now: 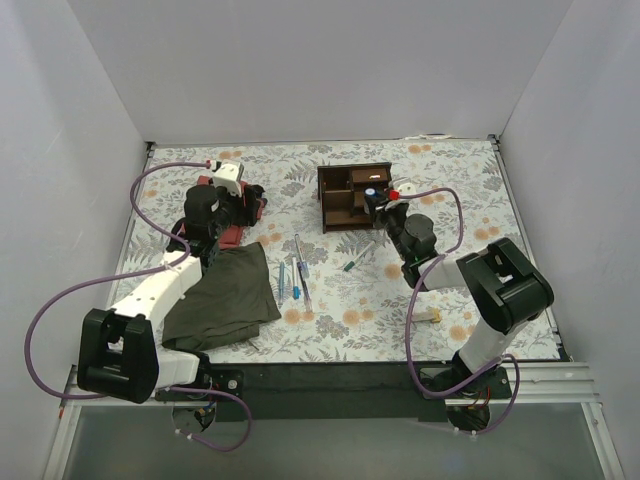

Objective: Sort the stationery into containers
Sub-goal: Place the stationery in the storage box.

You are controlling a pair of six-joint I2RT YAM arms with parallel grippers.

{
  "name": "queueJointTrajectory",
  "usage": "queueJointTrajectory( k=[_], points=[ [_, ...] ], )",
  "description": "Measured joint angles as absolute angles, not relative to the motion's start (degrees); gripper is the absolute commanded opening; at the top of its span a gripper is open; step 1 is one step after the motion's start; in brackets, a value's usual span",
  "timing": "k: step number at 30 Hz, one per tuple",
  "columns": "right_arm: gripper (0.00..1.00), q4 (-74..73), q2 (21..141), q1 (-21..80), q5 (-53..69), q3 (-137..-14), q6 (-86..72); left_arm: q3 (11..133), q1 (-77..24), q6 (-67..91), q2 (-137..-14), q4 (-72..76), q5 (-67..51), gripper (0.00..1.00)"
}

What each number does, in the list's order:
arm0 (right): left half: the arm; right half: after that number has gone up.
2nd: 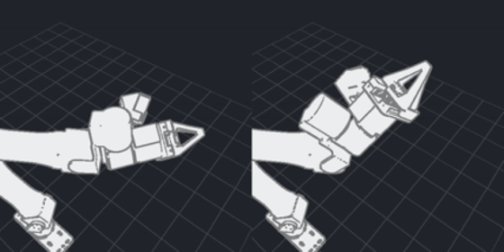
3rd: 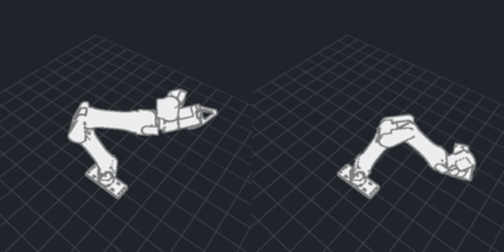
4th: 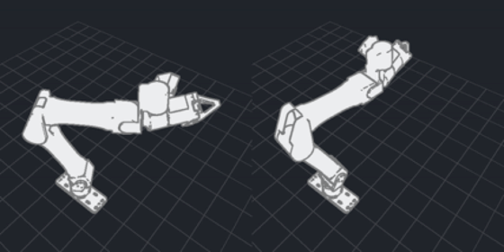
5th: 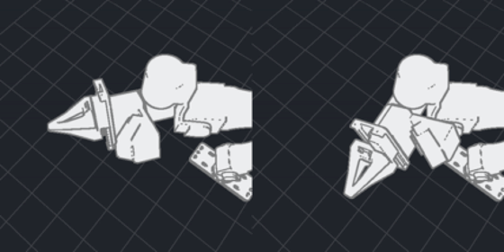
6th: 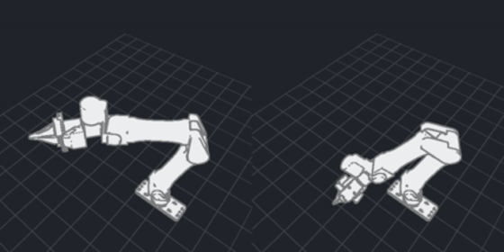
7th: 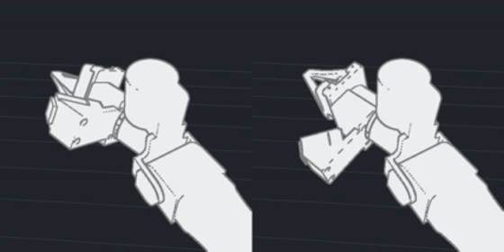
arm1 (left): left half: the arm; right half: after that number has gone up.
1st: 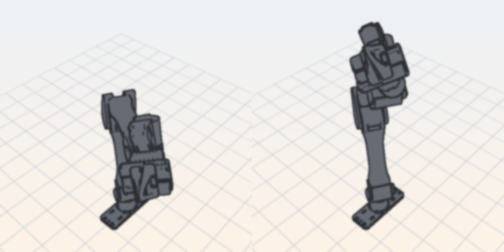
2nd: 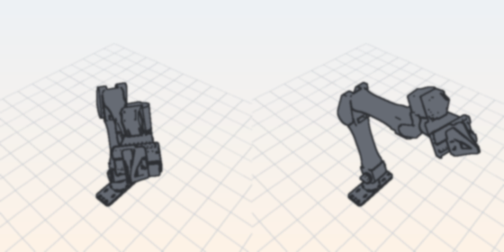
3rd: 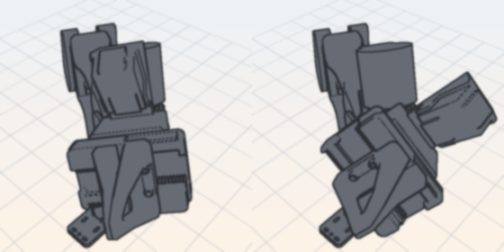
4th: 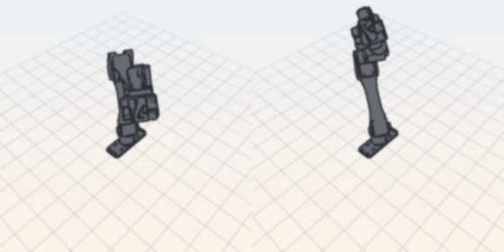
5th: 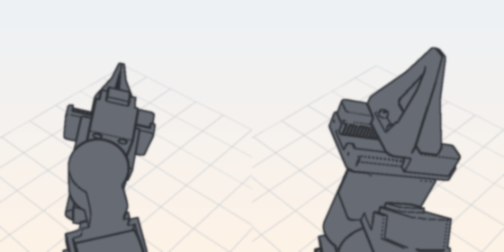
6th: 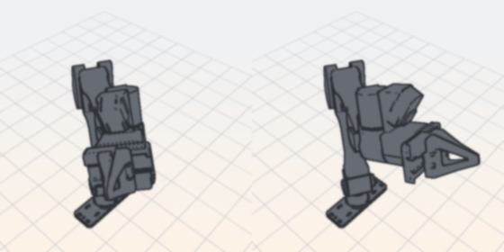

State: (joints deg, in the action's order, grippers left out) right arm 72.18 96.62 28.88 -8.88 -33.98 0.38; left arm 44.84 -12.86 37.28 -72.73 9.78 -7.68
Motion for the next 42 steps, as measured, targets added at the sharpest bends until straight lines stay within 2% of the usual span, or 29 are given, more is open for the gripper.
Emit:
queueJointTrajectory(
  k=[24,42],
  points=[
    [0.01,72.51,99.44,28.84,-8.4,-36.86,7.6,43.24,-12.88,37.8,-76.29,11.18,-8.56,0.53],
    [0.01,73.65,104.57,25.12,-10.55,-41.52,6.55,43.68,-13.37,37.91,-79.72,12.16,-9.34,0.52]
  ],
)
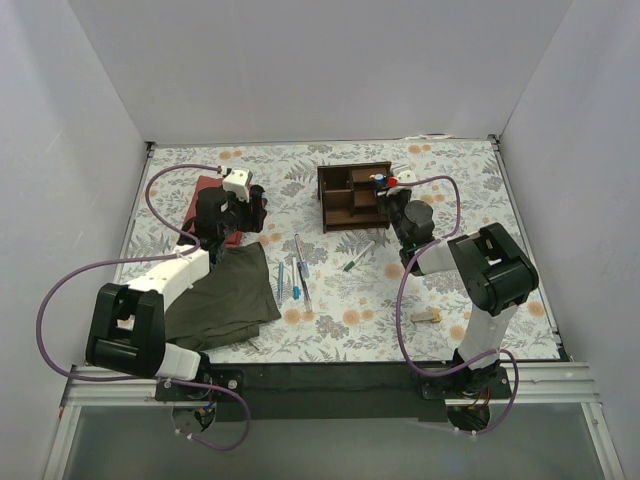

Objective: Sort the stationery into containers
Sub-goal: Place the stationery in the storage box.

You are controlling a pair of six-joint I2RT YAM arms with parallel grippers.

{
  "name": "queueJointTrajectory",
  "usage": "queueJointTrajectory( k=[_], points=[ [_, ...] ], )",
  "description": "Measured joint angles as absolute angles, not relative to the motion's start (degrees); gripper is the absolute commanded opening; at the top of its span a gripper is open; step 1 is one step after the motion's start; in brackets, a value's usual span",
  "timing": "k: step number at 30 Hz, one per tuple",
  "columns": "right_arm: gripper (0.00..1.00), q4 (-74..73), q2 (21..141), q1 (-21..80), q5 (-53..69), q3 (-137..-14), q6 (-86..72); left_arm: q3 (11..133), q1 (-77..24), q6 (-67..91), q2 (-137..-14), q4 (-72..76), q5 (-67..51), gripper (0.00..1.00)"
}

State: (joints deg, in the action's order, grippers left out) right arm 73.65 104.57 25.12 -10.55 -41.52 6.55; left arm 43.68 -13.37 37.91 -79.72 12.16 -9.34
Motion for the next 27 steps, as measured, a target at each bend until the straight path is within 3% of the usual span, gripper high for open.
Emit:
queueJointTrajectory(
  k=[1,5,8,22,25,26,27],
  points=[
    [0.02,73.71,104.79,25.1,-10.57,-41.74,6.42,43.77,-13.37,37.89,-79.99,12.16,-9.41,0.53],
    [0.28,74.13,104.84,25.08,-10.48,-41.43,6.13,43.99,-13.47,37.85,-80.95,12.53,-9.45,0.53],
    [0.42,75.9,104.84,25.1,-10.33,-40.16,5.78,43.99,-13.47,37.87,-81.45,12.56,-9.52,0.53],
    [0.58,75.05,104.73,25.43,-8.73,-36.42,6.57,43.99,-14.0,38.39,-82.94,15.62,-10.17,0.53],
    [0.72,74.98,104.33,25.8,-8.54,-35.94,7.88,43.99,-14.0,38.37,-82.91,15.73,-10.17,0.53],
    [0.83,74.81,103.83,25.98,-8.62,-35.44,8.27,43.99,-14.02,38.37,-82.91,15.73,-10.15,0.53],
    [0.87,74.67,103.02,26.04,-8.45,-34.79,9.13,43.99,-14.02,38.35,-82.89,15.7,-10.15,0.54]
  ],
)
